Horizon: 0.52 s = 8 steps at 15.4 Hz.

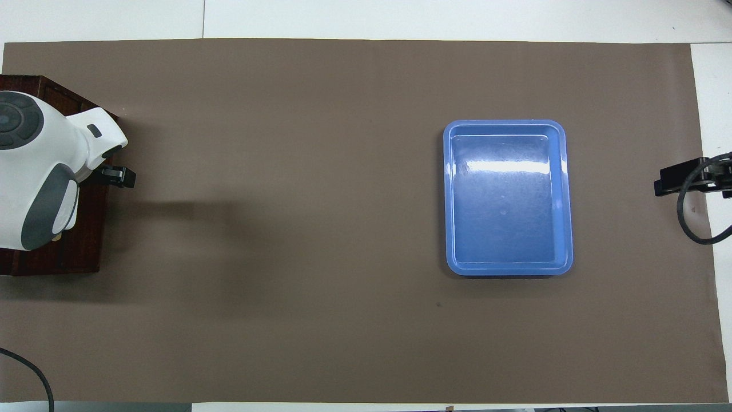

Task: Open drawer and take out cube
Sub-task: 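Grasp the white drawer handle with the left gripper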

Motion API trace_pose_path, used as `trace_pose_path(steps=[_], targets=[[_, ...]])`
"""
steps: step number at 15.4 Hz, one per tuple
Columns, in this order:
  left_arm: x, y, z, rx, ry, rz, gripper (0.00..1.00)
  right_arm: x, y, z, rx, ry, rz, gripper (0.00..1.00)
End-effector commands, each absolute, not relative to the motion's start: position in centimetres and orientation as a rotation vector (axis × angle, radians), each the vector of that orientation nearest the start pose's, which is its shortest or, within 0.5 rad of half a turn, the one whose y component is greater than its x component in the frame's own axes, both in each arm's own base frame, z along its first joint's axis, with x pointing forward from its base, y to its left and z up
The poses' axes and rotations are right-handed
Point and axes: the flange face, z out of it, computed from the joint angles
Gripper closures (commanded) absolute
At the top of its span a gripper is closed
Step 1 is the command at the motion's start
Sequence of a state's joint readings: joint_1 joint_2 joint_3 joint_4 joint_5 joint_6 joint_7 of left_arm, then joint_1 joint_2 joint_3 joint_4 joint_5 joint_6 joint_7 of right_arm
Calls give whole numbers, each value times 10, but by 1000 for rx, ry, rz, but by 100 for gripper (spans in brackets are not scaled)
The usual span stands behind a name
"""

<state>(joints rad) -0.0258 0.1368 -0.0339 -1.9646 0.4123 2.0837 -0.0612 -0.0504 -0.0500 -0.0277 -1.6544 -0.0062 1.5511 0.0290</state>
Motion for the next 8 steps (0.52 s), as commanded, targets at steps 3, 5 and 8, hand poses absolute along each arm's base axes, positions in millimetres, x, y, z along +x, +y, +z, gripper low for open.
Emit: trace_pose_path(steps=[3,5,8], targets=[[579,-4,397,-2765,304,-42,0,526,-47,610,-3104,316,75,0],[578,-5,396,-2765,311,-43,0,526,-46,610,-3100,337,75,0],[577,-11,395,-2763,329,-38,0,526,-47,609,-3098,363,80,0]])
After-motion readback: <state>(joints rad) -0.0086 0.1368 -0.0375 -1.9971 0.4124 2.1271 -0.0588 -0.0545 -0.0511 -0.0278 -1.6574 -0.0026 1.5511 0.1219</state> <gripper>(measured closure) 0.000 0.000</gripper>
